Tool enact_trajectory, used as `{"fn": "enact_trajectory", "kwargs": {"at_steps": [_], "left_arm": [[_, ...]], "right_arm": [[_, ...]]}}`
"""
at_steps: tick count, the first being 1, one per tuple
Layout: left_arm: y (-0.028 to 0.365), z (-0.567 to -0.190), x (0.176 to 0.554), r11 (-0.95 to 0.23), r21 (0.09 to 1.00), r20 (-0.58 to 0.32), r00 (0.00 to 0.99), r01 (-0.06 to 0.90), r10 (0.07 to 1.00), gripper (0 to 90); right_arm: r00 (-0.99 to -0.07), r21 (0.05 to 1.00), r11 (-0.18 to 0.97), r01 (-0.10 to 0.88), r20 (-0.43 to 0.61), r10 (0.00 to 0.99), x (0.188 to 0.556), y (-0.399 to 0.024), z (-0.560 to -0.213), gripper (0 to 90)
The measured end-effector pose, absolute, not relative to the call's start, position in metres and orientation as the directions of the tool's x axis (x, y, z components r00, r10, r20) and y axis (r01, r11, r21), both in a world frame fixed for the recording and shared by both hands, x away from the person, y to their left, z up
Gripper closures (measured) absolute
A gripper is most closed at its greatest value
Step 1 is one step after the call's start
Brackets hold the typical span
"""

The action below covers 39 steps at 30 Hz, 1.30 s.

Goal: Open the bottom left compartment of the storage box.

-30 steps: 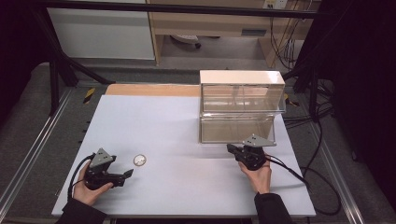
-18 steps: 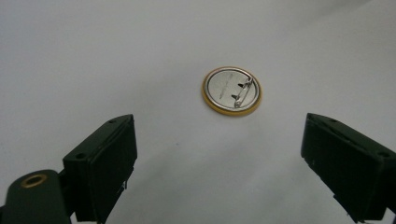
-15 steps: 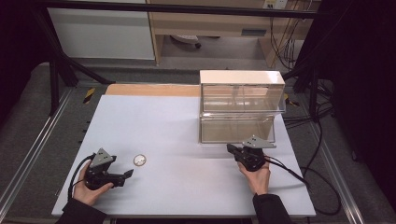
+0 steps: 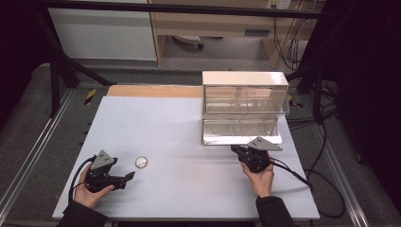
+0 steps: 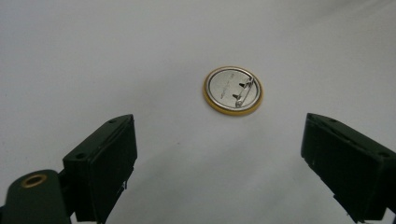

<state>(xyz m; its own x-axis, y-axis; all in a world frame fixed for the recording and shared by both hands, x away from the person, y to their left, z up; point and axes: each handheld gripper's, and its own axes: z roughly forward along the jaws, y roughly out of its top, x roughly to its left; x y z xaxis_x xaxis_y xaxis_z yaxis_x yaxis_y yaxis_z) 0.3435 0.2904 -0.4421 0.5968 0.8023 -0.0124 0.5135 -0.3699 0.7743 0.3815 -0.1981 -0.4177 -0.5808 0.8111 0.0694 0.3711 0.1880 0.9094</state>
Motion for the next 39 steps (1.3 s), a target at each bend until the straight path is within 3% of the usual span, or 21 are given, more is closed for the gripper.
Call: {"fn": "enact_trajectory", "kwargs": {"at_steps": [14, 39], "left_arm": [[0.29, -0.442, 0.344, -0.375, 0.771, -0.008, 0.597, 0.514, 0.802, 10.1], [0.289, -0.442, 0.345, -0.381, 0.766, -0.007, 0.601, 0.517, 0.799, 9.3]], "right_arm": [[-0.59, 0.905, 0.246, 0.347, 0.007, 0.807, 0.383, -0.206, -0.401, 90.0], [-0.602, 0.911, 0.236, 0.339, 0.017, 0.798, 0.39, -0.211, -0.384, 90.0]]}}
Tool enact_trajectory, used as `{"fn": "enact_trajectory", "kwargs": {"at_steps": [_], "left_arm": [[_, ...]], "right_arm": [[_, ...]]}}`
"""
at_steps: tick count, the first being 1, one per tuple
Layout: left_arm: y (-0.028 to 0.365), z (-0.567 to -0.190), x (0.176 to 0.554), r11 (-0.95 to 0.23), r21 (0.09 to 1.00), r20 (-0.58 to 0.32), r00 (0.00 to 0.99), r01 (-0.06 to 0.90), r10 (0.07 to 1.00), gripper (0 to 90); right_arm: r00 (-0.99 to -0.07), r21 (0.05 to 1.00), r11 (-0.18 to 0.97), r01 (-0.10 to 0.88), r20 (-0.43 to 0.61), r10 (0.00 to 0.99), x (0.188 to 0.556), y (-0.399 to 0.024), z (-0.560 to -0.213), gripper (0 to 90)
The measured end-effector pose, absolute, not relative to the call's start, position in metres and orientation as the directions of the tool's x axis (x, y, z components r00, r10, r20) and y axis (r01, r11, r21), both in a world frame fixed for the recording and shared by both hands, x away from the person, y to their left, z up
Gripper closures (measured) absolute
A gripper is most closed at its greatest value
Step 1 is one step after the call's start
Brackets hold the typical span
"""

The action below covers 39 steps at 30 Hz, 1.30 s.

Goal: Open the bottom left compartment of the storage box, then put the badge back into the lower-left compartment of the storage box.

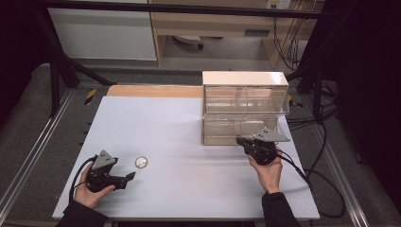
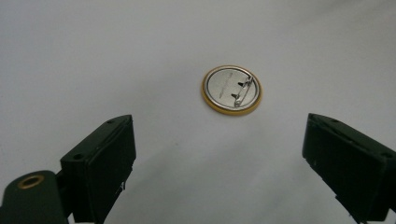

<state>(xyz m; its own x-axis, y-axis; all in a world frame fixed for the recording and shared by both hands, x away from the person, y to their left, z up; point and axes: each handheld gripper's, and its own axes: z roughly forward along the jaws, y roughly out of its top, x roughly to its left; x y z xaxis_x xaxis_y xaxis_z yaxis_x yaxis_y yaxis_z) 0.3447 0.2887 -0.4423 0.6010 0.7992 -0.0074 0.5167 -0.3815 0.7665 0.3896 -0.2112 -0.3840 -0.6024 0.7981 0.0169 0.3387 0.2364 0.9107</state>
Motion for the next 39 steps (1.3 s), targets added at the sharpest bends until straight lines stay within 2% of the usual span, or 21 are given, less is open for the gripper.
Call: {"fn": "enact_trajectory", "kwargs": {"at_steps": [39], "left_arm": [[0.274, -0.426, 0.357, -0.408, 0.747, 0.018, 0.598, 0.525, 0.801, 5.7]], "right_arm": [[-0.598, 0.922, 0.2, 0.33, 0.04, 0.801, 0.398, -0.213, -0.371, 90.0]]}}
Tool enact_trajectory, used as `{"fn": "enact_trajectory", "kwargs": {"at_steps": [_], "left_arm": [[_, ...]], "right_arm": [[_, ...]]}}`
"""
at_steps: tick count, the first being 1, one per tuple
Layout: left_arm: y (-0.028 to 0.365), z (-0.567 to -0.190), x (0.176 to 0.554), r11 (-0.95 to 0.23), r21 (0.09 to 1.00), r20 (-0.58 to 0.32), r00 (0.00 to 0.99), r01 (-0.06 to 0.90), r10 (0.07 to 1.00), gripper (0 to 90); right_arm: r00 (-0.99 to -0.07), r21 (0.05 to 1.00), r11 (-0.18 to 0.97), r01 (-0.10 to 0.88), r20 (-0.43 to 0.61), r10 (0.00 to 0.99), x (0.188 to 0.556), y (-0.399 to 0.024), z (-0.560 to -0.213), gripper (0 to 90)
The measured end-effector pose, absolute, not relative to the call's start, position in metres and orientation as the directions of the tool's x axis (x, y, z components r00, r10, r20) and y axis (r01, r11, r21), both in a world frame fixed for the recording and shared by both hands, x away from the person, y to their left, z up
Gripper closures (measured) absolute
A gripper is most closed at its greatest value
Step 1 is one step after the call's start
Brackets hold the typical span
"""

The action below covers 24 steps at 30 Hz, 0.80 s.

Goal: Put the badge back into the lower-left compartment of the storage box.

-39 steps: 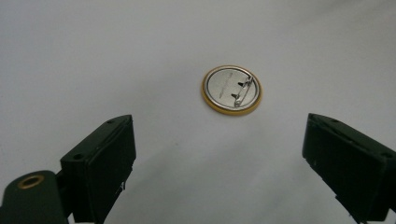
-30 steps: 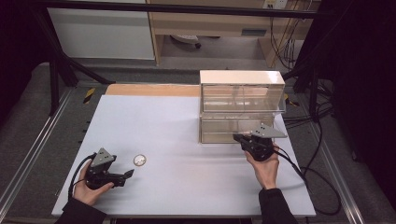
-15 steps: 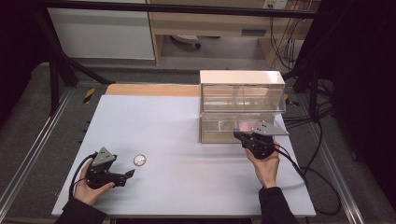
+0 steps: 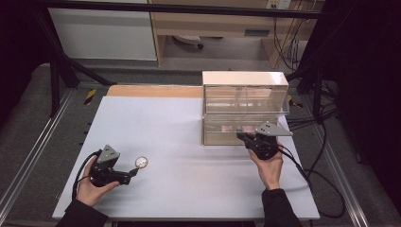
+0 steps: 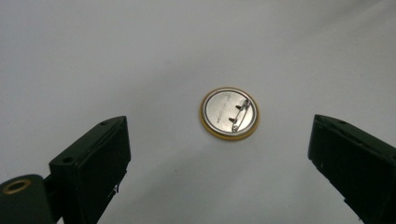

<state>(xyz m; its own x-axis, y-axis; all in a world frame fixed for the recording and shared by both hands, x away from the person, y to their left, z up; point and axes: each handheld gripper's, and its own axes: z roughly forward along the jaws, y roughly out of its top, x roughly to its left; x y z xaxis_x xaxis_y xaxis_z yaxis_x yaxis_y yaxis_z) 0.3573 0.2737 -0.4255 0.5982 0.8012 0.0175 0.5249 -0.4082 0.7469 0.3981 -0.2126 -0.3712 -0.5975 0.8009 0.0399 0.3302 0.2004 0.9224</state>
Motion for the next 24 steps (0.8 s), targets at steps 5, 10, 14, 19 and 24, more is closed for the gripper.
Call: {"fn": "enact_trajectory", "kwargs": {"at_steps": [5, 10, 14, 19, 24], "left_arm": [[0.268, -0.419, 0.367, -0.403, 0.744, 0.016, 0.588, 0.534, 0.808, 7.1], [0.259, -0.419, 0.379, -0.408, 0.731, 0.013, 0.586, 0.547, 0.81, 8.9], [0.252, -0.423, 0.384, -0.415, 0.717, 0.015, 0.583, 0.561, 0.813, 11.0], [0.247, -0.43, 0.388, -0.442, 0.686, 0.031, 0.583, 0.578, 0.812, 13.8], [0.247, -0.435, 0.389, -0.444, 0.668, 0.026, 0.578, 0.597, 0.815, 21.4]], "right_arm": [[-0.597, 0.921, 0.207, 0.33, 0.034, 0.802, 0.398, -0.213, -0.371, 90.0], [-0.596, 0.921, 0.21, 0.33, 0.031, 0.802, 0.398, -0.213, -0.371, 90.0], [-0.595, 0.919, 0.213, 0.33, 0.028, 0.803, 0.399, -0.213, -0.371, 90.0], [-0.598, 0.919, 0.212, 0.331, 0.03, 0.801, 0.399, -0.213, -0.372, 90.0], [-0.603, 0.917, 0.217, 0.334, 0.031, 0.797, 0.4, -0.211, -0.374, 90.0]]}}
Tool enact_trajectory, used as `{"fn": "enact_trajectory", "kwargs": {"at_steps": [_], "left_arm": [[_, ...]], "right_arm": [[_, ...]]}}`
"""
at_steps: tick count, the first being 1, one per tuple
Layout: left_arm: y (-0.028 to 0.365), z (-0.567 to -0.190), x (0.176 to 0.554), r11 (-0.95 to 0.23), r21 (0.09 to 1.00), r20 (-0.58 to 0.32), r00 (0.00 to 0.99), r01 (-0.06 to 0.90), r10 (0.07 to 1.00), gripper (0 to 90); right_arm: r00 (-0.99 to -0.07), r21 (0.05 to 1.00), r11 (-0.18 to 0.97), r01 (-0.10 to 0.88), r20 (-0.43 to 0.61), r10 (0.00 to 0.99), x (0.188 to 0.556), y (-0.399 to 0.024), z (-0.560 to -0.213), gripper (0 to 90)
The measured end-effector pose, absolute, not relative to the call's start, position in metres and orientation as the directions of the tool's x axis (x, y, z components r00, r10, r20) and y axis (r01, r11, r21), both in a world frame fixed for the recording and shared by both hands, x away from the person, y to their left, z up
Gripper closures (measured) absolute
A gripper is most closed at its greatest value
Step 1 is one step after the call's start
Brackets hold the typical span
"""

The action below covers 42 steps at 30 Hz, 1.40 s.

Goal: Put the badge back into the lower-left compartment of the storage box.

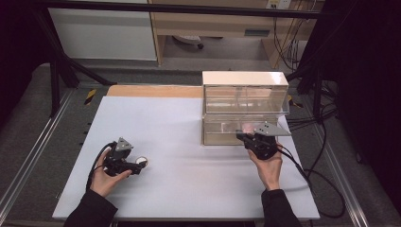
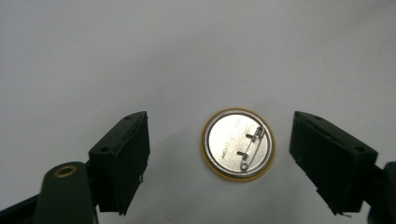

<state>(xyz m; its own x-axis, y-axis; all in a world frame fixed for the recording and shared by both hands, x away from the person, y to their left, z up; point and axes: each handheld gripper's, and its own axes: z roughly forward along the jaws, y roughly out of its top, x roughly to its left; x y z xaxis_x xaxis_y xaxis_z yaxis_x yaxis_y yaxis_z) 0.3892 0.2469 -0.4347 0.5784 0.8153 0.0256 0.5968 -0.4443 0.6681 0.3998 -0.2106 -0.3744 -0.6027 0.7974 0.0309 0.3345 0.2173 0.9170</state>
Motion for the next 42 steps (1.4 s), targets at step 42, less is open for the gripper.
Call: {"fn": "enact_trajectory", "kwargs": {"at_steps": [42], "left_arm": [[0.233, -0.441, 0.393, -0.486, 0.619, 0.022, 0.605, 0.617, 0.796, 46.0]], "right_arm": [[-0.597, 0.921, 0.209, 0.329, 0.032, 0.801, 0.4, -0.214, -0.371, 90.0]]}}
